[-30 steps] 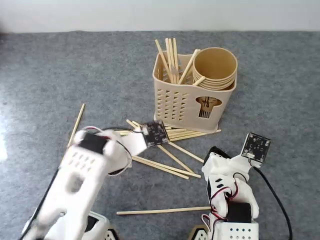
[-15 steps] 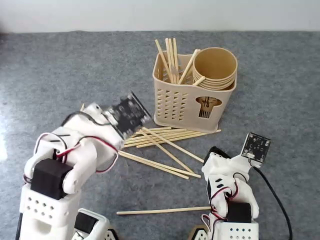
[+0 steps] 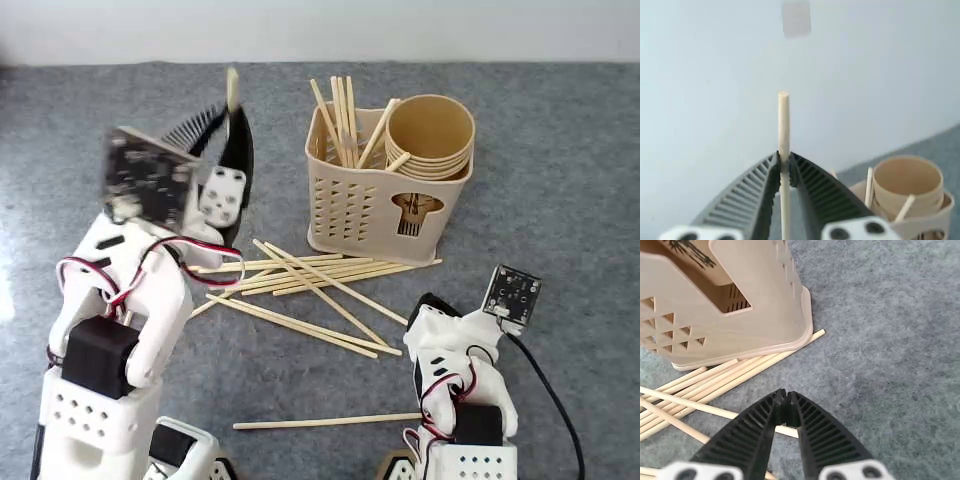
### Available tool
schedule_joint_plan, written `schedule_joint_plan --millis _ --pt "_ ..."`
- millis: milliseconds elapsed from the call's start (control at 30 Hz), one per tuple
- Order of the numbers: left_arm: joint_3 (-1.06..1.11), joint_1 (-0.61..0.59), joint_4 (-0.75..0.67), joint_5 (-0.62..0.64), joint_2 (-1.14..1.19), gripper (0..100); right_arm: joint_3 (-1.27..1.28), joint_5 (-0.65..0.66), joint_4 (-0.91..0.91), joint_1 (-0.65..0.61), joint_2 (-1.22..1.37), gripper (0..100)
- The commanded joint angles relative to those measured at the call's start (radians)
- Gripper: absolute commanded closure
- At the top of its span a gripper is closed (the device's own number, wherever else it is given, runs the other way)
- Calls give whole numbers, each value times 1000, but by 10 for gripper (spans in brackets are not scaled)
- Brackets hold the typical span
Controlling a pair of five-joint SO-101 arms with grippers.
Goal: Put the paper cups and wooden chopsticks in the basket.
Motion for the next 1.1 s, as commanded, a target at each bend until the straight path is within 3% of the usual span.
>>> schedule_joint_plan --millis 0,167,333,1067 --pt "-10 3 -215 78 -18 987 17 -9 4 7 -18 991" --pt "114 21 -483 192 -18 987 17 -9 4 7 -18 991" --pt "220 126 -608 169 18 987 17 -9 4 7 -18 991" --pt "197 143 -632 149 476 987 17 -6 4 7 -18 991"
